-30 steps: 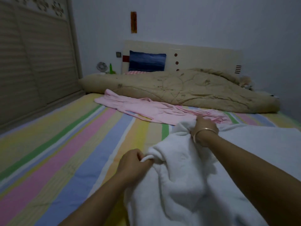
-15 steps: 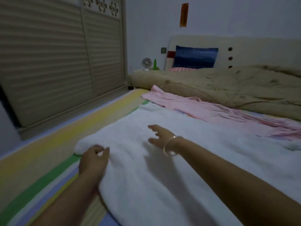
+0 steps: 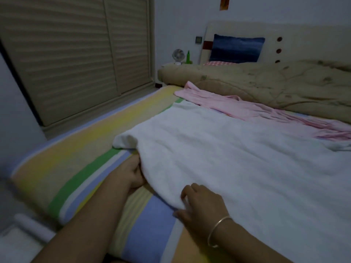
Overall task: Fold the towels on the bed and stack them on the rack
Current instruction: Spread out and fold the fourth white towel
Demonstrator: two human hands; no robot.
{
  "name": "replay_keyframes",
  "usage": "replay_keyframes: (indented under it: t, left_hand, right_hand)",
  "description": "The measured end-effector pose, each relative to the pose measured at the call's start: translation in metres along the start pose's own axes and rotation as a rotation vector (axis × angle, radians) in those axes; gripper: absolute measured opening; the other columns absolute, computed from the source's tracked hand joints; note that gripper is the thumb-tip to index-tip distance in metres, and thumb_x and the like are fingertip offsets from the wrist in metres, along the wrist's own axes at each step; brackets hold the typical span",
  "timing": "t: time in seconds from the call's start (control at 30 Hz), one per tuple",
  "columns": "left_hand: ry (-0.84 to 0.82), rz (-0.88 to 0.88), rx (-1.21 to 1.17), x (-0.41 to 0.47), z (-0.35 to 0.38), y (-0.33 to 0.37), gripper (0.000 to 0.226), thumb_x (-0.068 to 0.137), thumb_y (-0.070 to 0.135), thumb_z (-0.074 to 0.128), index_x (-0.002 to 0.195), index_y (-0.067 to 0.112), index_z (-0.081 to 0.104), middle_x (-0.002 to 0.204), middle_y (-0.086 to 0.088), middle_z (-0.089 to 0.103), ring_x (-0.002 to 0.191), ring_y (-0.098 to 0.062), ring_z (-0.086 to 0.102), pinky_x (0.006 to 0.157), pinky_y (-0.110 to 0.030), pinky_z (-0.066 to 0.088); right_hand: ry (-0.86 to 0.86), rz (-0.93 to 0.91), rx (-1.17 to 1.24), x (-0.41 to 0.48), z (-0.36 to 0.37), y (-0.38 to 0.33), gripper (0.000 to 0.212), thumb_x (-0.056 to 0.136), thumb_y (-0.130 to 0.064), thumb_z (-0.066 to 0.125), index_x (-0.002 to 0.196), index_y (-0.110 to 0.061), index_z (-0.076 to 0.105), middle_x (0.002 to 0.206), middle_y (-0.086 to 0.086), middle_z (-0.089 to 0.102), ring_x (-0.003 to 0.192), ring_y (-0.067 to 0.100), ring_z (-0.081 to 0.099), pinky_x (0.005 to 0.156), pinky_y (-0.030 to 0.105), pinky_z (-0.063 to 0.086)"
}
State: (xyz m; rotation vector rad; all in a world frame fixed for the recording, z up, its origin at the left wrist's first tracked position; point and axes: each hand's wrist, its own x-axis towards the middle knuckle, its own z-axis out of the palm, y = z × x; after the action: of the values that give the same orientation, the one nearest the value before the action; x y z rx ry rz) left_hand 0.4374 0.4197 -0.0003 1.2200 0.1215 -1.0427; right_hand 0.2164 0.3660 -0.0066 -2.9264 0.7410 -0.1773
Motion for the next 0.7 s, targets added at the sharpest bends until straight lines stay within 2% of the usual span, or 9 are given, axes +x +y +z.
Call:
replay_keyframes:
  t: [0.1, 0.17, 0.23, 0.3, 0.37, 0.43, 0.5, 0.57, 0.7]
  left_hand:
    - [0.04, 0.078, 0.015, -0.002, -0.006, 0.004, 0.033, 0.102, 0.023, 0.037, 0.123, 0.006, 0.056, 0.141, -0.011, 0.05, 0.128, -0.031, 0.05, 0.102, -0.042, 0.04]
    - [0.105, 0.125, -0.068, 0.007, -0.022, 0.016, 0.033, 0.101, 0.023, 0.038, 0.121, 0.006, 0.057, 0.125, -0.01, 0.059, 0.124, -0.029, 0.052, 0.1, -0.04, 0.042]
    - [0.226, 0.209, -0.116, 0.031, -0.051, 0.032, 0.021, 0.096, 0.02, 0.046, 0.099, 0.004, 0.06, 0.098, -0.012, 0.061, 0.112, -0.026, 0.055, 0.089, -0.037, 0.05]
    - [0.431, 0.326, -0.133, 0.038, -0.072, 0.05, 0.035, 0.084, 0.022, 0.06, 0.115, 0.005, 0.058, 0.107, -0.012, 0.059, 0.108, -0.027, 0.057, 0.082, -0.039, 0.053]
    - [0.626, 0.46, -0.19, 0.021, -0.083, 0.06, 0.046, 0.082, 0.013, 0.06, 0.128, 0.014, 0.054, 0.119, -0.009, 0.055, 0.106, -0.029, 0.057, 0.083, -0.041, 0.052]
    - [0.677, 0.604, 0.07, -0.001, -0.094, 0.059, 0.032, 0.085, 0.0, 0.05, 0.108, 0.021, 0.058, 0.112, -0.007, 0.056, 0.096, -0.03, 0.057, 0.076, -0.036, 0.051]
    - [0.694, 0.651, 0.388, -0.012, -0.109, 0.056, 0.034, 0.086, -0.002, 0.044, 0.094, 0.023, 0.066, 0.108, -0.007, 0.061, 0.085, -0.031, 0.059, 0.067, -0.034, 0.05]
    - [0.68, 0.627, 0.615, -0.013, -0.122, 0.054, 0.041, 0.086, 0.001, 0.044, 0.103, 0.025, 0.072, 0.123, -0.007, 0.062, 0.086, -0.033, 0.062, 0.069, -0.036, 0.054]
    - [0.623, 0.623, 0.778, -0.016, -0.136, 0.053, 0.04, 0.092, 0.011, 0.052, 0.131, 0.016, 0.06, 0.14, -0.01, 0.051, 0.116, -0.034, 0.055, 0.1, -0.042, 0.048]
  right_hand:
    - [0.113, -0.001, -0.066, 0.004, 0.006, -0.006, 0.027, 0.063, -0.036, 0.077, 0.077, -0.023, 0.057, 0.076, -0.004, 0.06, 0.069, 0.02, 0.063, 0.05, 0.027, 0.028]
    - [0.143, 0.039, 0.036, 0.005, 0.002, -0.008, 0.011, 0.087, -0.031, 0.057, 0.096, -0.024, 0.057, 0.092, 0.0, 0.065, 0.088, 0.026, 0.063, 0.06, 0.03, 0.032]
    - [0.161, 0.062, 0.199, 0.002, -0.004, -0.009, 0.02, 0.098, -0.035, 0.041, 0.115, -0.029, 0.049, 0.099, 0.001, 0.066, 0.094, 0.026, 0.061, 0.067, 0.033, 0.036]
    - [0.244, 0.032, 0.189, -0.004, -0.013, -0.018, 0.024, 0.098, -0.042, 0.039, 0.121, -0.033, 0.041, 0.091, -0.002, 0.066, 0.087, 0.022, 0.062, 0.065, 0.033, 0.038]
    - [0.215, 0.027, 0.116, -0.008, -0.024, -0.029, 0.032, 0.093, -0.05, 0.047, 0.12, -0.035, 0.04, 0.092, -0.005, 0.065, 0.086, 0.019, 0.062, 0.061, 0.031, 0.035]
    - [0.186, 0.014, -0.03, -0.01, -0.019, -0.042, 0.037, 0.082, -0.043, 0.064, 0.113, -0.03, 0.048, 0.095, -0.006, 0.064, 0.086, 0.018, 0.063, 0.059, 0.029, 0.032]
    - [0.179, -0.002, -0.186, -0.014, -0.003, -0.055, 0.045, 0.051, -0.029, 0.085, 0.087, -0.025, 0.058, 0.071, -0.005, 0.061, 0.059, 0.016, 0.061, 0.041, 0.025, 0.019]
    - [0.222, -0.012, -0.24, -0.017, 0.01, -0.06, 0.049, 0.032, -0.021, 0.088, 0.071, -0.023, 0.058, 0.057, -0.005, 0.053, 0.045, 0.016, 0.053, 0.043, 0.021, -0.001]
    - [0.381, -0.018, -0.295, -0.033, 0.017, -0.053, 0.024, 0.056, -0.019, 0.065, 0.078, -0.019, 0.055, 0.067, 0.0, 0.053, 0.056, 0.022, 0.056, 0.041, 0.025, 0.014]
